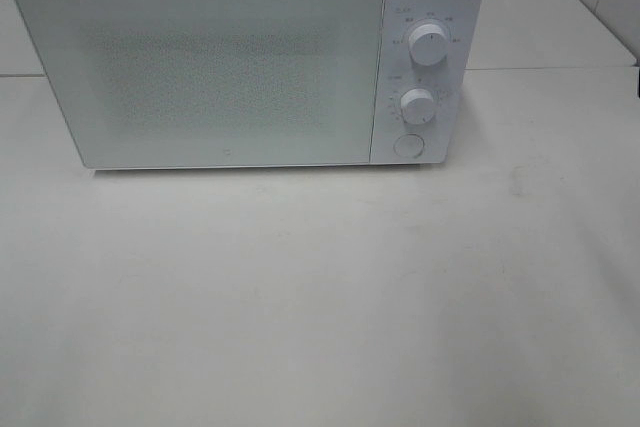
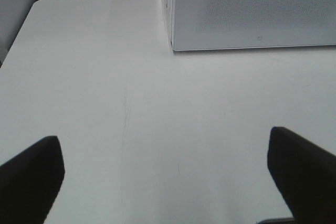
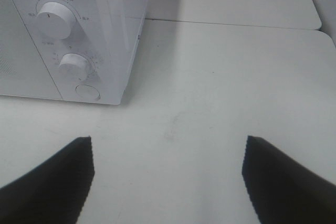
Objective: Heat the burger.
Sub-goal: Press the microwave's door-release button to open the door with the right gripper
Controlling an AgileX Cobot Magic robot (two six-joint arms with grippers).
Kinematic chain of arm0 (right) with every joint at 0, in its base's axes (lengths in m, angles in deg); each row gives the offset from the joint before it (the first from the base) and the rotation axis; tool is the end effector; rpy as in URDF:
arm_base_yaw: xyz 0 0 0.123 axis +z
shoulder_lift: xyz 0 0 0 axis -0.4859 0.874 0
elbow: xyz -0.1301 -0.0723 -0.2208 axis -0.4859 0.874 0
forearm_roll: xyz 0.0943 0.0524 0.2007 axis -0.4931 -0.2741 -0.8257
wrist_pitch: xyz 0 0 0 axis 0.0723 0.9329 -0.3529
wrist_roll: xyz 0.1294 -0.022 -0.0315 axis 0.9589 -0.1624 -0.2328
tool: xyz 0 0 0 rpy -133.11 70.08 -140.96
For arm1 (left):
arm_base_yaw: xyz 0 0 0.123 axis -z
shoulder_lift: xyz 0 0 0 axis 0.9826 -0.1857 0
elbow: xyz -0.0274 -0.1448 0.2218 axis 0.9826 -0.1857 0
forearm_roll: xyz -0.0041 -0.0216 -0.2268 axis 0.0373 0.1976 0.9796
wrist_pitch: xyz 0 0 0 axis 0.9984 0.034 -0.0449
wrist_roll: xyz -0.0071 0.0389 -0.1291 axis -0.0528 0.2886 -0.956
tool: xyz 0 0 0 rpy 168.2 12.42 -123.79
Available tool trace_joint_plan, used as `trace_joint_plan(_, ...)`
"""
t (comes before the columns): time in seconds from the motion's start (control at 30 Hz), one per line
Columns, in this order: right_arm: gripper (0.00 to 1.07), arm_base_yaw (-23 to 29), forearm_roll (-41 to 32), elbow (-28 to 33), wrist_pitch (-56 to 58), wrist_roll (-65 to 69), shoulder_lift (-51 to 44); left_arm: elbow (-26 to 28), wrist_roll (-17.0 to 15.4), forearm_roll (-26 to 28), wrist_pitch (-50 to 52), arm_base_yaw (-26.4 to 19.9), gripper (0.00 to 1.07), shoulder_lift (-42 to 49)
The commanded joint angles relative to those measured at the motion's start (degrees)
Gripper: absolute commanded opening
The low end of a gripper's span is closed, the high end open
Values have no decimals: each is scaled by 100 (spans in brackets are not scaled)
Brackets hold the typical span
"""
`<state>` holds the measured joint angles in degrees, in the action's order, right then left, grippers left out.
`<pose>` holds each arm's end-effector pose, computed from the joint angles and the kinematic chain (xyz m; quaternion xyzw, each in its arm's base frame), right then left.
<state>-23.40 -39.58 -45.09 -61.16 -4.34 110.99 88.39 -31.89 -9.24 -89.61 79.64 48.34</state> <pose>0.1953 0.0199 0.2665 -0.0212 0.8451 0.0418 0.5325 0.0286 -0.0077 0.2507 0.0205 0.8487 -0.0234 0.5279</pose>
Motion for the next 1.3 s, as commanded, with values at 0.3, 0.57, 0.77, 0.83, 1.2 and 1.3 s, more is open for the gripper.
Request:
trace_joint_plan(0.3,76,-29,6,533,-2349,23,1003,-29,-6,6,-11,-11,98,80)
trace_joint_plan(0.57,76,-11,6,1215,-4377,-23,1690,-29,-6,6,-11,-11,98,80)
trace_joint_plan(0.77,76,-11,-178,1650,-5821,-424,2292,-29,-6,6,-11,-11,98,80)
trace_joint_plan(0.83,76,63,-435,1759,-6297,-573,2515,-29,-6,6,-11,-11,98,80)
trace_joint_plan(1.2,76,1845,-2630,1902,-7752,-1587,3839,-29,-6,6,-11,-11,98,80)
trace_joint_plan(1.3,76,2183,-2911,1902,-7993,-1593,4022,-29,-6,6,-11,-11,98,80)
